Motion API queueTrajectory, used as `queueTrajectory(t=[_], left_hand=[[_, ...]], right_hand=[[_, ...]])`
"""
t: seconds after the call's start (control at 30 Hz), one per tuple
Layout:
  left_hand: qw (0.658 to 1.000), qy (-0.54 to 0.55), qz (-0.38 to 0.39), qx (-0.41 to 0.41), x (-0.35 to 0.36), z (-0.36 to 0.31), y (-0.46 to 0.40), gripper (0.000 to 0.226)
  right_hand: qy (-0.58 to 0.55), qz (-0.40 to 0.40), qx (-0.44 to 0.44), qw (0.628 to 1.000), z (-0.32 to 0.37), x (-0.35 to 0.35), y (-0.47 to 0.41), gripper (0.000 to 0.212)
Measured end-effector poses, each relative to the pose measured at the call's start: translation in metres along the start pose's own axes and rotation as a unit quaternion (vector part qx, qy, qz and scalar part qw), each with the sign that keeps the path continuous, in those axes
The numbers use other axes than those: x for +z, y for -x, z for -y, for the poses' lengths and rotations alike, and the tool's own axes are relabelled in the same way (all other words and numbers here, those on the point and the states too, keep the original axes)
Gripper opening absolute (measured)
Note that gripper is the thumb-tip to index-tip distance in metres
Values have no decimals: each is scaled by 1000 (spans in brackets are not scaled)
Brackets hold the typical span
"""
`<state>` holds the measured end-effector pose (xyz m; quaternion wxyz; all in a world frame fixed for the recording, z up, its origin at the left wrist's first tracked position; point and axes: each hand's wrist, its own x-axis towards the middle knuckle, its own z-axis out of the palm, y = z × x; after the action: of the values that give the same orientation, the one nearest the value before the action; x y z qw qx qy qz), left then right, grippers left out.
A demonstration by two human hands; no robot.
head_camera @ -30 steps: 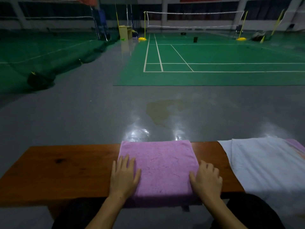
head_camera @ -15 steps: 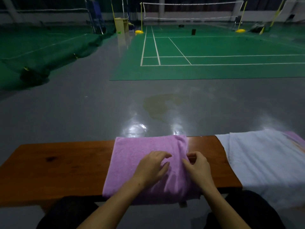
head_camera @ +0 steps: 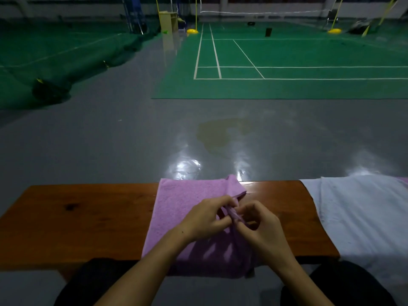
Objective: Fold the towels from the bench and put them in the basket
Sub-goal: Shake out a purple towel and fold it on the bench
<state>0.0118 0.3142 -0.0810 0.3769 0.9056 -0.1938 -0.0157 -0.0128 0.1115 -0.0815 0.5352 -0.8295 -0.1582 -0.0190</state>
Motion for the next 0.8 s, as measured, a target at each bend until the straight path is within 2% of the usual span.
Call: queueTrajectory(t=[0.1, 0.23, 0.43, 0.53, 0.73, 0.8], left_hand=[[999, 12, -33, -2, -6, 3, 1, 13], [997, 52, -60, -15, -19, 6, 4, 9], [985, 131, -101, -45, -38, 8, 7, 17], [975, 190, -100, -61, -44, 5, 12, 18], [947, 301, -101, -49, -59, -12, 20, 7], [945, 310, -99, -41, -63, -16, 24, 11]], right_hand=[[-13, 14, 18, 1000, 1, -6, 2, 26], [13, 72, 81, 994, -4, -20, 8, 35], [50, 144, 74, 986, -9, -34, 14, 15], [39, 140, 74, 987, -9, -36, 13, 11], [54, 95, 43, 993, -9, -32, -4, 17], [52, 75, 34, 995, -8, -28, -11, 18]])
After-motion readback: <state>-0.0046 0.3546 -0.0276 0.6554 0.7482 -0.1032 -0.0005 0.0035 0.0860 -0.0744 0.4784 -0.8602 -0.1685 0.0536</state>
